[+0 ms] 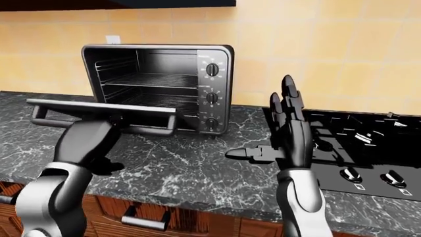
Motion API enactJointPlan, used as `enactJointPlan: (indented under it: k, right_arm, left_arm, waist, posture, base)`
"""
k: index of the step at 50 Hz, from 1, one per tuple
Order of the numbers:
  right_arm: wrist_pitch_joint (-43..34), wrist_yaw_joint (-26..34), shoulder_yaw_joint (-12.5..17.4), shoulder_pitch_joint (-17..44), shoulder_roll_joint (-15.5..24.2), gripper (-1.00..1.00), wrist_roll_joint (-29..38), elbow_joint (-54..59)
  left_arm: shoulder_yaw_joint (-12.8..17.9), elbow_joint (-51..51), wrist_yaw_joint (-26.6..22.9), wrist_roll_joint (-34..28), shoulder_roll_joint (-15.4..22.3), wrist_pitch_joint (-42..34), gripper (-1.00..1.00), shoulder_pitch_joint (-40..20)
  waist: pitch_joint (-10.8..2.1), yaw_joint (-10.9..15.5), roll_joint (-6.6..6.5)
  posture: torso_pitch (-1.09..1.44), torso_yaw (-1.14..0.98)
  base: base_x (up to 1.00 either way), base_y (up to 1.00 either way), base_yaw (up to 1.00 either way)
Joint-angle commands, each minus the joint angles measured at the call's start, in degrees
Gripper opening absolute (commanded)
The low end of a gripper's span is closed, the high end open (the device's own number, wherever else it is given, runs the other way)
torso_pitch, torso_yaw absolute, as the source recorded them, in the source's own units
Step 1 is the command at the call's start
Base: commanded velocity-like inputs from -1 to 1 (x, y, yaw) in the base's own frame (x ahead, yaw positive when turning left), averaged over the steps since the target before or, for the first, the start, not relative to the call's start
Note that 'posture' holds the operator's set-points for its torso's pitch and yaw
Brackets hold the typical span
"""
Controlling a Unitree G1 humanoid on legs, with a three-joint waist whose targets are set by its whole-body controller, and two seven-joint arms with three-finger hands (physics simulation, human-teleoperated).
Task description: Open the toaster oven door.
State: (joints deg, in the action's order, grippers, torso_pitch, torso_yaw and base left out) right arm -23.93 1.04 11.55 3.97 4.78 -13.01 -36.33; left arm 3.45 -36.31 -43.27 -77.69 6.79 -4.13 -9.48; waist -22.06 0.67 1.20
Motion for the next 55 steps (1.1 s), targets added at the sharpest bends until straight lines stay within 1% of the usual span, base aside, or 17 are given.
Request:
enactJointPlan:
  k: [1, 4, 7, 12, 15, 18, 19, 21, 24, 29, 32, 37, 44, 47, 51, 53, 55]
  right_arm:
    - [1.58, 0.17, 0.20, 1.29, 0.34, 1.00, -0.20, -1.42]
    - [1.68, 0.12, 0.04, 1.15, 0.25, 1.00, -0.11, -1.45]
    - [1.66, 0.13, 0.05, 1.04, 0.23, 1.00, -0.13, -1.54]
    - [1.85, 0.15, 0.11, 0.92, 0.20, 1.00, -0.13, -1.49]
    - [1.83, 0.16, 0.12, 0.80, 0.17, 1.00, -0.17, -1.62]
    - [1.88, 0.17, 0.09, 0.78, 0.14, 1.00, -0.13, -1.60]
    - [1.88, 0.18, 0.06, 0.76, 0.14, 1.00, -0.11, -1.64]
    - [1.79, 0.17, 0.06, 0.73, 0.13, 1.00, -0.11, -1.72]
    - [1.98, 0.20, -0.07, 0.60, 0.02, 1.00, 0.01, -1.57]
    - [1.95, 0.19, 0.17, 0.64, 0.08, 1.00, -0.14, -1.44]
    - [2.17, 0.23, 0.19, 0.40, 0.03, 1.00, -0.13, -1.33]
    - [2.12, 0.22, 0.25, 0.25, 0.02, 1.00, -0.12, -1.53]
    - [2.61, 0.32, 0.14, 0.00, -0.13, 1.00, 0.00, -1.16]
    - [2.71, 0.34, 0.18, -0.08, -0.16, 1.00, -0.04, -1.15]
    - [3.14, 0.45, 0.04, -0.41, -0.31, 1.00, 0.06, -1.01]
    - [3.45, 0.53, 0.05, -0.42, -0.33, 1.00, 0.08, -0.71]
    - [3.48, 0.53, 0.04, -0.48, -0.33, 1.00, 0.08, -0.74]
  left_arm:
    - [0.67, -3.38, 0.94, 0.04, -0.17, -0.24, 0.41, -0.39]
    - [0.97, -6.16, 0.24, 0.21, -0.80, -0.13, 0.49, 1.84]
    - [1.54, -8.63, -0.75, 0.75, -1.11, -0.02, 0.48, 3.54]
    - [2.54, -13.50, -2.78, 2.30, -2.10, 1.01, 0.49, 8.39]
    - [3.65, -15.99, -3.68, 3.34, -2.53, 1.50, 0.49, 10.44]
    - [4.09, -17.89, -4.64, 5.55, -3.65, 1.45, 0.50, 12.63]
    - [3.76, -18.85, -5.52, 7.37, -4.42, 0.99, 0.51, 13.81]
    - [4.46, -19.89, -5.82, 8.61, -4.43, 1.21, 0.54, 15.31]
    - [5.30, -19.81, -4.69, 10.55, -4.87, 2.18, 0.56, 17.63]
    - [7.28, -21.06, -3.65, 13.18, -6.06, 4.50, 0.57, 22.28]
    - [9.55, -21.26, -2.04, 15.50, -7.04, 7.12, 0.58, 26.07]
    - [12.63, -23.57, -4.06, 18.51, -9.52, 8.91, 0.59, 27.92]
    - [17.64, -22.62, -2.69, 23.04, -13.72, 15.94, 0.59, 34.37]
    - [19.85, -19.48, -0.57, 24.57, -15.66, 20.62, 0.59, 36.74]
    - [21.30, -17.14, -0.71, 25.04, -17.77, 24.45, 0.62, 37.68]
    - [21.45, -15.13, -0.57, 24.55, -18.41, 26.99, 0.70, 38.81]
    - [21.82, -13.97, -0.26, 24.60, -19.11, 28.61, 0.72, 39.30]
  waist:
    - [0.11, 0.03, -0.03]
    - [0.05, 0.03, 0.01]
    - [-0.02, 0.08, 0.04]
    - [-0.11, 0.02, 0.01]
    - [-0.22, 0.06, 0.02]
    - [-0.30, 0.13, 0.04]
    - [-0.30, 0.13, 0.05]
    - [-0.35, 0.19, 0.06]
    - [-0.38, 0.26, 0.10]
    - [-0.49, 0.31, 0.06]
    - [-0.53, 0.29, 0.01]
    - [-0.55, 0.23, -0.06]
    - [-0.62, -0.06, -0.13]
    - [-0.66, -0.05, -0.11]
    - [-0.69, -0.01, -0.06]
    - [-0.69, 0.04, -0.02]
    - [-0.66, 0.03, 0.00]
  posture:
    - [-0.59, 0.00]
    - [-0.59, 0.00]
    - [-0.59, 0.00]
    - [-0.59, 0.00]
    - [-0.59, 0.00]
    - [-0.59, 0.00]
    - [-0.59, 0.00]
    - [-0.59, 0.00]
    - [-0.59, 0.00]
    - [-0.59, 0.00]
    - [-0.59, 0.00]
    - [-0.59, 0.00]
    - [-0.59, 0.00]
    - [-0.59, 0.00]
    - [-0.59, 0.00]
    - [-0.59, 0.00]
    - [-0.59, 0.00]
  base:
    - [0.00, 0.00, 0.00]
    - [0.00, 0.00, 0.00]
    - [0.00, 0.00, 0.00]
    - [0.00, 0.00, 0.00]
    - [0.00, 0.00, 0.00]
    - [0.00, 0.00, 0.00]
    - [0.00, 0.00, 0.00]
    - [0.00, 0.00, 0.00]
    - [0.00, 0.00, 0.00]
    - [0.00, 0.00, 0.00]
    - [0.00, 0.00, 0.00]
    - [0.00, 0.00, 0.00]
    - [0.00, 0.00, 0.00]
    - [0.00, 0.00, 0.00]
    - [0.00, 0.00, 0.00]
    - [0.00, 0.00, 0.00]
    - [0.00, 0.00, 0.00]
